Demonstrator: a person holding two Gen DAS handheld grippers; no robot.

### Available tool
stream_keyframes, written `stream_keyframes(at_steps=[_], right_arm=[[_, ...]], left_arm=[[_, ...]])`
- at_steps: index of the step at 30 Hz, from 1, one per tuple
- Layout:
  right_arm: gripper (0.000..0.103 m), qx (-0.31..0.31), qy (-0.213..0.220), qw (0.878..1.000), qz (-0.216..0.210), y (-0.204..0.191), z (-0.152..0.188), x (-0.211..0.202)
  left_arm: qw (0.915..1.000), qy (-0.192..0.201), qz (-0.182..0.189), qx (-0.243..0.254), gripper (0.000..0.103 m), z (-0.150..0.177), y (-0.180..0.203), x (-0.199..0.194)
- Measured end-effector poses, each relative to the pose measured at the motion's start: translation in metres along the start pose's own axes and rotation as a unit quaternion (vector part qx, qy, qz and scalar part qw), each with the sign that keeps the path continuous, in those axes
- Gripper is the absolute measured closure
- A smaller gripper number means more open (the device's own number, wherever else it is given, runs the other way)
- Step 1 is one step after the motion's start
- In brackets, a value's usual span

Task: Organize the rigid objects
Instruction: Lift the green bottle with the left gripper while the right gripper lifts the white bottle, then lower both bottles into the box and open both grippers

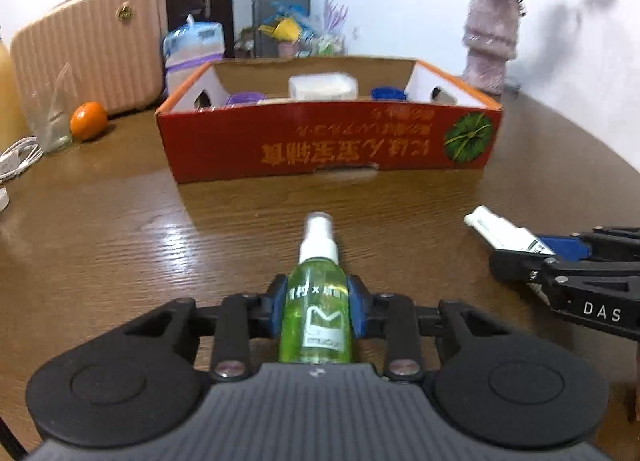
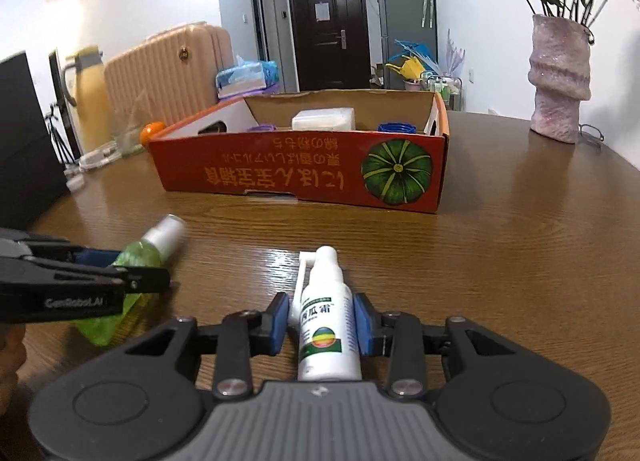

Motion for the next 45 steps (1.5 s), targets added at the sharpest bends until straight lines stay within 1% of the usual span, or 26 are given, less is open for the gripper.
stream_keyframes(at_steps=[2, 3, 4, 7, 9, 11, 15, 17, 19, 22, 24, 25, 27, 29, 31, 32, 33, 34, 35, 37, 39, 40, 42, 44, 45], right_arm=[[0.070, -0.006, 0.020, 1.000, 0.012, -0.005, 0.002, -0.013], [0.070, -0.010, 0.030, 0.999, 0.022, -0.009, 0.002, -0.021], [0.070, -0.008, 0.040, 0.999, 0.027, -0.011, 0.003, -0.029], [0.070, 0.014, 0.070, 0.997, 0.029, -0.017, 0.004, -0.056], [0.070, 0.027, 0.104, 0.994, 0.032, -0.023, 0.005, -0.081], [0.070, 0.037, 0.135, 0.989, 0.039, -0.032, 0.007, -0.106], [0.070, 0.058, 0.173, 0.982, 0.052, -0.047, 0.018, -0.144], [0.070, 0.057, 0.178, 0.981, 0.057, -0.054, 0.020, -0.152], [0.070, 0.051, 0.177, 0.981, 0.060, -0.058, 0.019, -0.157], [0.070, 0.044, 0.179, 0.981, 0.062, -0.056, 0.009, -0.161], [0.070, 0.039, 0.180, 0.981, 0.055, -0.050, -0.005, -0.157], [0.070, 0.036, 0.180, 0.982, 0.051, -0.045, -0.014, -0.152], [0.070, 0.032, 0.176, 0.983, 0.040, -0.032, -0.035, -0.139], [0.070, 0.035, 0.169, 0.984, 0.033, -0.016, -0.058, -0.121], [0.070, 0.041, 0.160, 0.986, 0.031, 0.003, -0.084, -0.099], [0.070, 0.043, 0.149, 0.987, 0.031, 0.013, -0.097, -0.084], [0.070, 0.051, 0.138, 0.989, 0.034, 0.024, -0.108, -0.068], [0.070, 0.057, 0.125, 0.990, 0.035, 0.035, -0.119, -0.052], [0.070, 0.061, 0.112, 0.991, 0.031, 0.044, -0.129, -0.035], [0.070, 0.075, 0.087, 0.993, 0.035, 0.064, -0.147, -0.003], [0.070, 0.075, 0.063, 0.994, 0.049, 0.078, -0.159, 0.027], [0.070, 0.068, 0.050, 0.995, 0.059, 0.081, -0.163, 0.039], [0.069, 0.061, 0.028, 0.995, 0.068, 0.085, -0.167, 0.065], [0.069, 0.060, 0.006, 0.996, 0.069, 0.087, -0.169, 0.087], [0.069, 0.059, -0.001, 0.996, 0.071, 0.087, -0.169, 0.095]], left_arm=[[0.9986, 0.040, -0.011, 0.034, 0.072, 0.004, 0.007, -0.016], [0.9969, 0.061, -0.011, 0.049, 0.072, 0.006, 0.012, -0.026], [0.9956, 0.077, -0.005, 0.053, 0.072, 0.007, 0.015, -0.038], [0.9914, 0.122, 0.016, 0.044, 0.072, 0.011, 0.017, -0.078], [0.9886, 0.145, 0.019, 0.035, 0.072, 0.016, 0.013, -0.103], [0.9837, 0.176, 0.025, 0.031, 0.072, 0.021, 0.008, -0.130], [0.9771, 0.211, 0.019, 0.018, 0.072, 0.026, -0.004, -0.165], [0.9754, 0.220, 0.010, 0.016, 0.072, 0.024, -0.009, -0.172], [0.9752, 0.220, 0.019, 0.011, 0.072, 0.019, -0.014, -0.176], [0.9709, 0.237, 0.029, 0.021, 0.072, 0.003, -0.018, -0.179], [0.9679, 0.246, 0.037, 0.032, 0.072, -0.017, -0.020, -0.177], [0.9672, 0.245, 0.052, 0.040, 0.072, -0.031, -0.021, -0.173], [0.9683, 0.231, 0.078, 0.057, 0.072, -0.059, -0.021, -0.162], [0.9693, 0.216, 0.092, 0.074, 0.072, -0.093, -0.018, -0.145], [0.9696, 0.204, 0.093, 0.098, 0.072, -0.128, -0.010, -0.119], [0.9698, 0.195, 0.091, 0.115, 0.072, -0.142, -0.004, -0.104], [0.9709, 0.182, 0.089, 0.127, 0.072, -0.155, 0.003, -0.085], [0.9737, 0.166, 0.090, 0.127, 0.072, -0.164, 0.008, -0.068], [0.9762, 0.143, 0.095, 0.133, 0.072, -0.175, 0.014, -0.047], [0.9760, 0.128, 0.099, 0.146, 0.072, -0.187, 0.024, -0.018], [0.9735, 0.114, 0.092, 0.175, 0.072, -0.192, 0.035, 0.013], [0.9733, 0.100, 0.094, 0.184, 0.072, -0.192, 0.041, 0.029], [0.9710, 0.069, 0.111, 0.200, 0.072, -0.192, 0.051, 0.055], [0.9708, 0.026, 0.130, 0.200, 0.072, -0.189, 0.061, 0.085], [0.9721, 0.010, 0.134, 0.192, 0.072, -0.186, 0.064, 0.097]])
Point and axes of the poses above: each gripper's, at about its wrist camera, not at the fingertips, and x roughly the way its jaws point, y to its right, z to its underside, the point moved 6 cm from there along x, roughly the way its jaws point, and after that the axes turned 7 degrees about -x, right-handed, at the moved point
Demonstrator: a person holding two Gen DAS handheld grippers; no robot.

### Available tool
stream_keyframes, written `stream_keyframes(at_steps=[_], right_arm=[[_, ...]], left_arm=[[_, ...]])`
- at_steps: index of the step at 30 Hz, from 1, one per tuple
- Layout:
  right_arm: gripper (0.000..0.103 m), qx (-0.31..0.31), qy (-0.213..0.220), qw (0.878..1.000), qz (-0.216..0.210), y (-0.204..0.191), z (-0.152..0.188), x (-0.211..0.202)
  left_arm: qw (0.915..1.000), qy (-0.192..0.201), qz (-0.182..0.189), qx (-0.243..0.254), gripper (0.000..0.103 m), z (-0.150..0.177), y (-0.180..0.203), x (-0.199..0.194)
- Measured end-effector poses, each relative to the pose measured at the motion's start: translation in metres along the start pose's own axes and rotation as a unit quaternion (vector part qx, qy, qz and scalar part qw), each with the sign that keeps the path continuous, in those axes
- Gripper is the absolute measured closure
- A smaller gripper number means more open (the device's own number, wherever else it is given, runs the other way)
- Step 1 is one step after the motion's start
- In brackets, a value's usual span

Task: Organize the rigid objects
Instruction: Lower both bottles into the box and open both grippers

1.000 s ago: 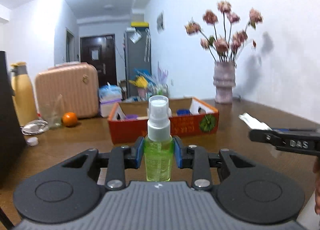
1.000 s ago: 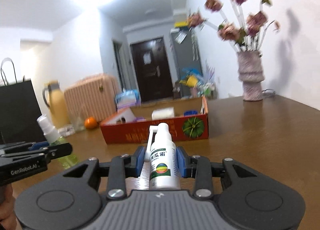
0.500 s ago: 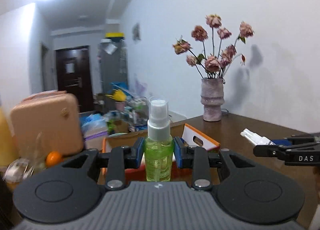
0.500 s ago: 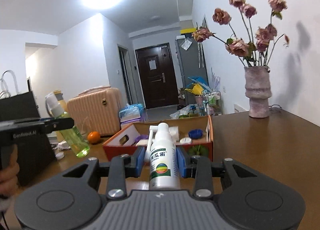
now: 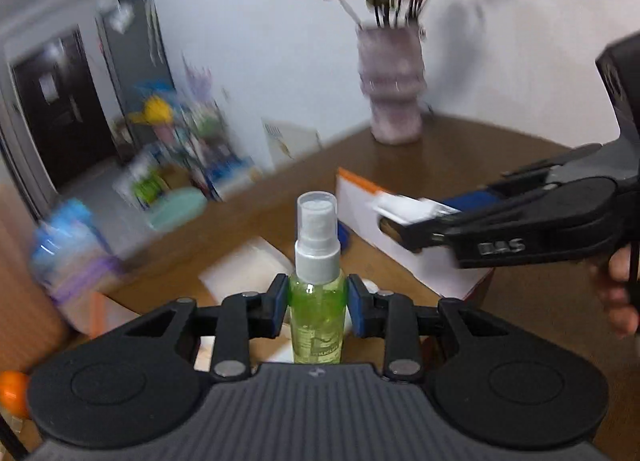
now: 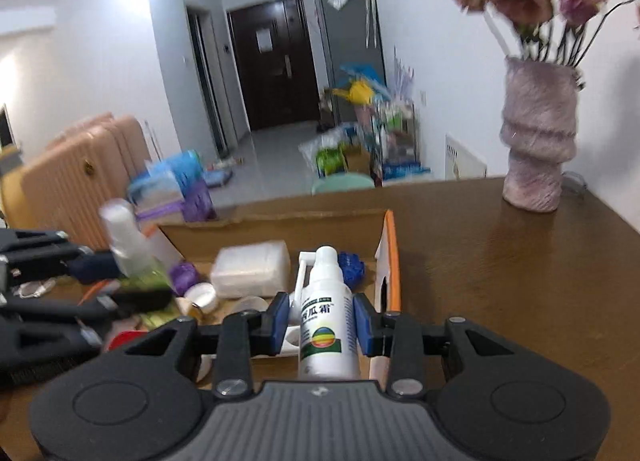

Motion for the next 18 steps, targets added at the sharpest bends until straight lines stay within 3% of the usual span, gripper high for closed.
stream_keyframes(at_steps=[2, 5, 9, 11, 14, 18], right_arm=[[0.069, -0.005, -0.011, 1.000, 0.006, -0.002, 0.000, 0.016], [0.069, 0.007, -0.022, 1.000, 0.015, 0.002, -0.001, 0.032], [0.068, 0.022, -0.025, 0.999, 0.015, 0.009, -0.007, 0.042], [0.064, 0.018, -0.019, 0.999, 0.021, 0.011, -0.012, 0.040], [0.063, 0.018, -0.009, 1.000, 0.023, 0.013, -0.021, 0.030], [0.059, 0.016, 0.008, 0.999, 0.030, 0.010, -0.032, 0.005]], left_arm=[[0.9993, -0.028, 0.024, -0.009, 0.072, 0.005, 0.004, 0.022], [0.9943, -0.055, 0.065, -0.063, 0.067, 0.012, 0.003, 0.048], [0.9847, -0.064, 0.086, -0.138, 0.032, 0.010, -0.013, 0.059], [0.9785, -0.062, 0.105, -0.167, 0.030, 0.004, -0.021, 0.055], [0.9764, -0.053, 0.106, -0.181, 0.022, -0.002, -0.030, 0.040], [0.9791, -0.035, 0.075, -0.186, 0.018, -0.015, -0.037, 0.019]])
Point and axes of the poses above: each gripper's, at about its wrist camera, not at the fingertips, and x roughly the way its jaws point, y to its right, z to its underside, the point moved 6 cm from there along x, roughly the way its jaws point, and after that the axes turned 7 degrees about -x, right-handed, at the moved point
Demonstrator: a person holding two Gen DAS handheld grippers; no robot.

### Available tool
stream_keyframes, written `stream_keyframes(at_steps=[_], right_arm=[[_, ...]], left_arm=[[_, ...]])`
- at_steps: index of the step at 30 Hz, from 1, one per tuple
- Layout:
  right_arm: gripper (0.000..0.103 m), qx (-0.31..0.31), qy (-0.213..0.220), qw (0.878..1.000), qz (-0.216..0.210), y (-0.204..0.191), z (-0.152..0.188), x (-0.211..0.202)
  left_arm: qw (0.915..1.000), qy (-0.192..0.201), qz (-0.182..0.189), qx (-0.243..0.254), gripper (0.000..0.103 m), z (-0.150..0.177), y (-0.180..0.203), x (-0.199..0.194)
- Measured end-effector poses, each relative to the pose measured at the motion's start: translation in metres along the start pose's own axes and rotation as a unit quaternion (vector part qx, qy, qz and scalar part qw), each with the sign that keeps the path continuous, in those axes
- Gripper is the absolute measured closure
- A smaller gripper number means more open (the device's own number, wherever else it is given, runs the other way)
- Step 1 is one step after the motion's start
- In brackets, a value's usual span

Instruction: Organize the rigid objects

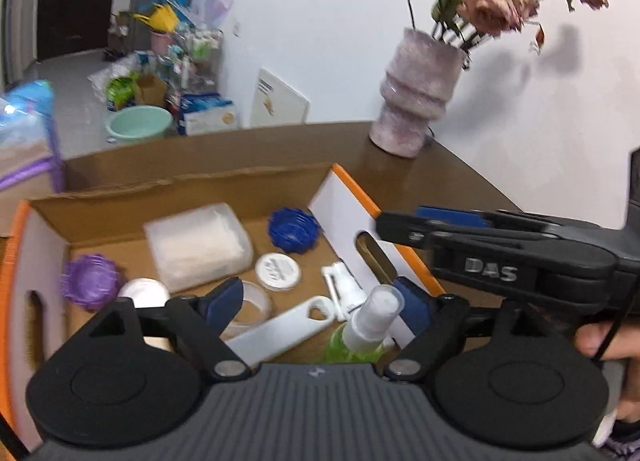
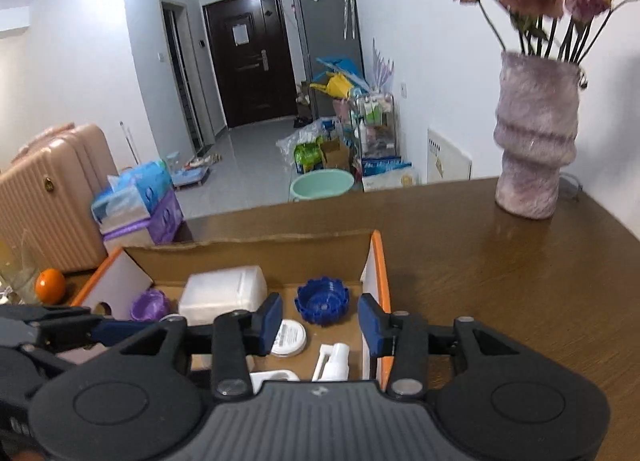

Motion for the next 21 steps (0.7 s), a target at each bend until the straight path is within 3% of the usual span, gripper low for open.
stream_keyframes(at_steps=[4, 8, 21], right_arm=[[0.048, -0.027, -0.011, 1.000, 0.005, -0.008, -0.008, -0.021], [0.048, -0.030, -0.036, 0.999, -0.004, -0.016, -0.008, -0.039], [0.035, -0.060, -0.017, 0.998, -0.010, -0.053, 0.001, -0.129]], left_arm=[[0.9977, 0.009, -0.048, -0.046, 0.015, -0.008, -0.017, -0.035], [0.9900, 0.007, -0.118, -0.077, 0.008, -0.007, -0.031, -0.067], [0.9806, 0.040, -0.182, -0.060, 0.000, 0.028, -0.028, -0.169]])
Point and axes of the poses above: each gripper's, at about its wrist camera, not at the fingertips, and x roughly the way its jaws point, y to its right, z to its underside, the point moved 6 cm from there along x, roughly the way its jaws point, and after that the axes turned 7 degrees about -x, right-handed, at the moved point
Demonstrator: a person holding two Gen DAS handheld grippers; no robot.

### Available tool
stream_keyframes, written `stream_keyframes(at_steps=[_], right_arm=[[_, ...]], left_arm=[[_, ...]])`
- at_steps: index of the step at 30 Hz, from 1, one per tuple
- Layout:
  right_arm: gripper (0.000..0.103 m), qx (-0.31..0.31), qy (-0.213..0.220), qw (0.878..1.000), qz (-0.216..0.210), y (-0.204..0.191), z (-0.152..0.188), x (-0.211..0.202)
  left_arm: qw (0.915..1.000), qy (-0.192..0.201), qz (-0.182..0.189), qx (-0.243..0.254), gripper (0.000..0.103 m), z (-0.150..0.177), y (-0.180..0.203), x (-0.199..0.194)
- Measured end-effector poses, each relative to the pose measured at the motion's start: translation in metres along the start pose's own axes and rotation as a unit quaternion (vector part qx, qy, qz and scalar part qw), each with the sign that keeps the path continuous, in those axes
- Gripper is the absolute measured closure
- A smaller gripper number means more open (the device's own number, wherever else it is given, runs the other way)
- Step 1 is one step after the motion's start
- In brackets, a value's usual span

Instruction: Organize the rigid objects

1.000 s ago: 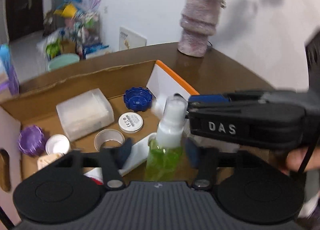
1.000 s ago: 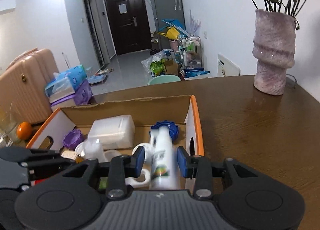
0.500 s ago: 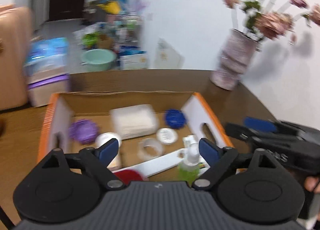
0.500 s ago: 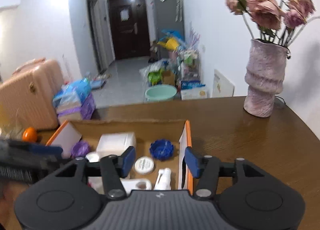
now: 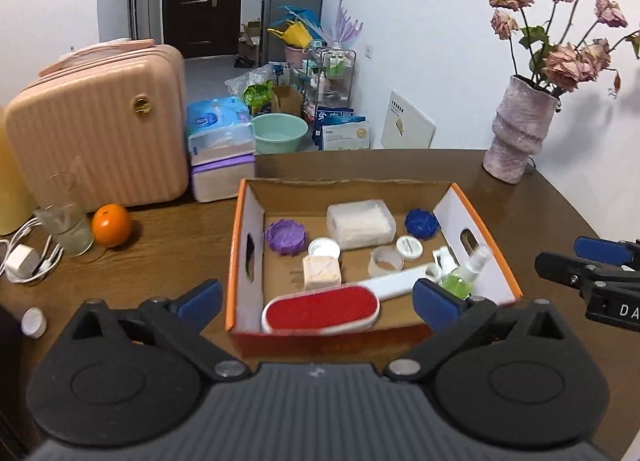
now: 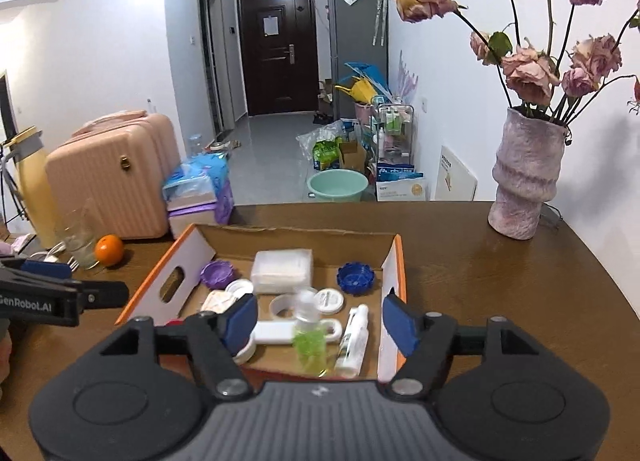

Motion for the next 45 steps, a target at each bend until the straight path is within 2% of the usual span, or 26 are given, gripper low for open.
stream_keyframes(at_steps=[3, 7, 11, 13, 16, 18, 21, 23, 26, 29, 33, 37, 41, 45], right_arm=[[0.035, 0.007, 0.017, 1.000, -0.002, -0.003, 0.010, -0.022], [0.025, 0.010, 0.080, 0.997, 0.000, -0.007, 0.024, -0.056], [0.024, -0.001, 0.117, 0.993, 0.006, -0.014, 0.043, -0.079], [0.024, 0.000, 0.141, 0.990, 0.006, -0.017, 0.054, -0.091], [0.024, 0.004, 0.171, 0.985, 0.007, -0.021, 0.067, -0.104], [0.024, 0.004, 0.185, 0.983, 0.007, -0.025, 0.077, -0.113], [0.024, 0.004, 0.200, 0.980, 0.002, -0.032, 0.096, -0.124], [0.024, -0.006, 0.205, 0.979, 0.007, -0.038, 0.109, -0.131], [0.023, -0.031, 0.222, 0.974, 0.021, -0.049, 0.130, -0.144], [0.022, -0.050, 0.241, 0.969, 0.032, -0.060, 0.152, -0.157], [0.021, -0.057, 0.239, 0.969, 0.030, -0.074, 0.188, -0.167], [0.021, -0.051, 0.223, 0.973, 0.025, -0.088, 0.226, -0.178], [0.019, -0.049, 0.218, 0.974, 0.034, -0.103, 0.260, -0.195], [0.017, -0.014, 0.216, 0.976, 0.032, -0.110, 0.283, -0.221]], left_arm=[[0.9999, 0.014, -0.007, 0.000, 0.000, 0.012, -0.004, -0.020], [0.9977, 0.067, -0.005, 0.006, 0.000, 0.030, -0.005, -0.050], [0.9944, 0.103, -0.007, 0.025, 0.000, 0.051, -0.006, -0.072], [0.9890, 0.144, -0.008, 0.034, 0.000, 0.061, -0.006, -0.086], [0.9760, 0.211, -0.014, 0.054, 0.000, 0.078, -0.005, -0.109], [0.9711, 0.231, -0.008, 0.059, 0.000, 0.088, -0.006, -0.119], [0.9706, 0.235, 0.017, 0.049, 0.000, 0.107, -0.009, -0.130], [0.9674, 0.247, 0.020, 0.055, 0.000, 0.122, -0.011, -0.138], [0.9606, 0.271, 0.012, 0.062, 0.000, 0.149, -0.016, -0.146], [0.9612, 0.269, -0.003, 0.061, 0.000, 0.177, -0.019, -0.146], [0.9588, 0.279, -0.009, 0.053, 0.000, 0.212, -0.024, -0.157], [0.9601, 0.276, 0.001, 0.046, 0.000, 0.250, -0.029, -0.172], [0.9671, 0.251, -0.008, 0.037, 0.000, 0.285, -0.035, -0.179], [0.9665, 0.255, -0.019, 0.016, 0.000, 0.313, -0.048, -0.198]])
Point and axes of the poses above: each gripper's, at about its wrist camera, not at the fingertips, and x roughly the way its jaws point, y to its right, z to its underside, the point moved 6 cm from there along x, roughly the way its jaws point, and after that the axes turned 7 degrees about -x, right-handed, at the moved point
